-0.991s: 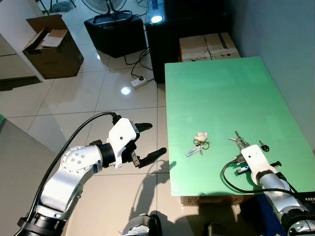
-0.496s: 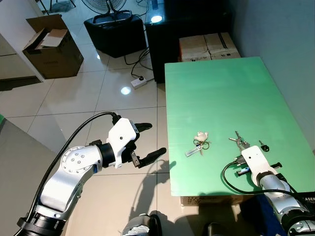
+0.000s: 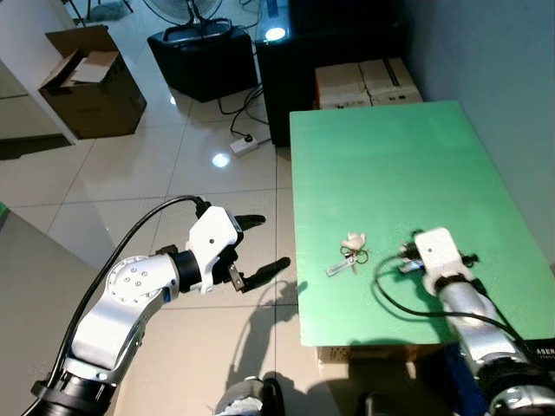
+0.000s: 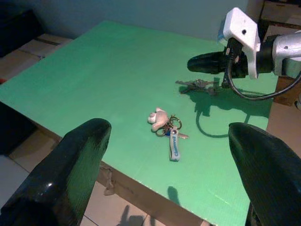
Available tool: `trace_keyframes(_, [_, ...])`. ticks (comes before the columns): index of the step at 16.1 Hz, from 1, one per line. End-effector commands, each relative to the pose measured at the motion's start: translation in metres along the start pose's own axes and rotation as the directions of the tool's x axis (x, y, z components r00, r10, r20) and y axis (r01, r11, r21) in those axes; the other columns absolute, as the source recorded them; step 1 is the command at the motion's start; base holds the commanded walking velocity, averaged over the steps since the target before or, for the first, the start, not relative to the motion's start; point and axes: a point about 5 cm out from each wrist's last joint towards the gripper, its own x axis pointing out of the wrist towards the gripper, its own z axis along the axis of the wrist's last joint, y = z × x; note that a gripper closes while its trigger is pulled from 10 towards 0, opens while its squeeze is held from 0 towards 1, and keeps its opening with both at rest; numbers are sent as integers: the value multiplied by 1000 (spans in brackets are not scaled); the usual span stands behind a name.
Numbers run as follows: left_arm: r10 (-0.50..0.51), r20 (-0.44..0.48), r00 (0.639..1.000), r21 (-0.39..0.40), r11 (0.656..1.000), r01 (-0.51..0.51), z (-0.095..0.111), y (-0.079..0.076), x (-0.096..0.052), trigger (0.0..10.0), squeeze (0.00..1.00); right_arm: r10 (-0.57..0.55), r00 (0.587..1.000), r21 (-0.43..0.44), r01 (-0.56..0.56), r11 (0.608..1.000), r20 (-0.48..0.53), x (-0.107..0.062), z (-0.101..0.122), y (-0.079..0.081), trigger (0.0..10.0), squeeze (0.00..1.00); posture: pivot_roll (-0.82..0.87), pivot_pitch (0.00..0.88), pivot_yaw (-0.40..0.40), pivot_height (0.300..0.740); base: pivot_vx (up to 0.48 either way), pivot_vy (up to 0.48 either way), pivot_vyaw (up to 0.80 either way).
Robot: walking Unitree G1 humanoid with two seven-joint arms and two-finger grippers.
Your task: Hang keys on a hook
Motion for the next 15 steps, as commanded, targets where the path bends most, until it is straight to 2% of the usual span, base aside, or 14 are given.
trace_keyframes(1, [34,-13,999,15,999,-34,-1,6,-6,10000,0,0,1000,17,0,1000,-2,-3,0,4,0,0,36,72,129,740,0,0,0])
trace_keyframes(2, [36,-12,999,16,999,-36,-2,6,-6,10000,0,4,1000,19,-3,1000,-10,-4,-1,7,0,0,36,68,125,740,0,0,0])
trace_keyframes(3, [40,-13,999,18,999,-40,-1,7,-7,10000,0,10,998,4,-10,1000,-67,-10,-10,11,10000,0,36,68,127,740,0,0,0])
trace_keyframes(4, [42,-14,999,20,999,-42,-1,8,-8,10000,0,2,992,-8,-3,1000,-122,-16,-19,13,10000,0,31,68,129,740,0,0,0])
trace_keyframes(5, [41,-16,999,18,999,-41,-2,7,-8,10000,0,-63,982,182,95,979,-176,-22,-27,13,10000,1000,28,74,139,740,0,0,0])
trace_keyframes(6, [39,-17,999,15,999,-38,-4,6,-7,10000,0,-147,966,418,225,880,-212,-25,-32,12,10000,1000,27,76,142,740,0,0,0])
trace_keyframes(9, [38,-18,999,15,999,-37,-4,6,-7,10000,0,-214,943,529,322,785,-256,-29,-37,12,10000,1000,36,77,146,740,0,0,0])
trace_keyframes(13, [40,-17,999,17,999,-40,-3,6,-7,10000,0,-220,926,550,361,753,-307,-28,-42,9,10000,1000,43,79,147,740,0,0,0])
trace_keyframes(15, [38,-15,999,15,999,-38,-2,5,-6,10000,0,-210,918,530,369,764,-338,-25,-44,3,10000,1000,44,79,146,740,0,0,0])
